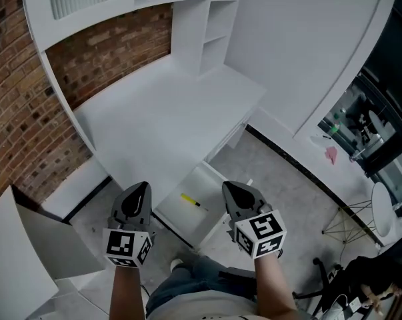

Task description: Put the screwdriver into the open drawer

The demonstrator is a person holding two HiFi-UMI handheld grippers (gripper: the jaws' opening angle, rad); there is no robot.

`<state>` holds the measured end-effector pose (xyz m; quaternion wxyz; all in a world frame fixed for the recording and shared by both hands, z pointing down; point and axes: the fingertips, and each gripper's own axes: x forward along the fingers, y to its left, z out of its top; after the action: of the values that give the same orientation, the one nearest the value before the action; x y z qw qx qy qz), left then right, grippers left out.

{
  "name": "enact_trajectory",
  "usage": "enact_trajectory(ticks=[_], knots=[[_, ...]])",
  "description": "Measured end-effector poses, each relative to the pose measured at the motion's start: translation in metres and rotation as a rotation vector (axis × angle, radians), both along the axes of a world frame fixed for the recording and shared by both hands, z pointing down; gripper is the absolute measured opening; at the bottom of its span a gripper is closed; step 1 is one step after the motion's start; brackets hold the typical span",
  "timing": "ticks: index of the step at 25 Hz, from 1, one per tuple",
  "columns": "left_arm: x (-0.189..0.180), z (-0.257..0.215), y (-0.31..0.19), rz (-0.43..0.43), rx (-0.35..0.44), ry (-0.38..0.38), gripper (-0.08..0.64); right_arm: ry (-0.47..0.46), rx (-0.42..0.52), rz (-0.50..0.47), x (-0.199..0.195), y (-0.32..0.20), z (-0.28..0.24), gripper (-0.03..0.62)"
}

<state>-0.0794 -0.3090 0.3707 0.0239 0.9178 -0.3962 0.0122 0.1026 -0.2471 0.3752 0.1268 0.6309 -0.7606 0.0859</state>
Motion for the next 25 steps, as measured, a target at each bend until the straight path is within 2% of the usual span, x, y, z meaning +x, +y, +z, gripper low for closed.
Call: enact_trajectory(ticks=[6, 16, 25], knots=[[0.007, -0.027, 0.019, 0.004, 0.062, 0.014, 0.014, 0.015, 0.104, 0.024, 0.008, 0.022, -0.03, 0.009], [0.024, -0.054, 0.072, -0.003, 0.129, 0.013, 0.014, 0.032, 0.209, 0.023, 0.017, 0.079, -0.063, 0.009], [0.034, -0.066, 0.132, -0.007, 0.159, 0.002, 0.014, 0.066, 0.255, 0.035, 0.028, 0.139, -0.072, 0.009]])
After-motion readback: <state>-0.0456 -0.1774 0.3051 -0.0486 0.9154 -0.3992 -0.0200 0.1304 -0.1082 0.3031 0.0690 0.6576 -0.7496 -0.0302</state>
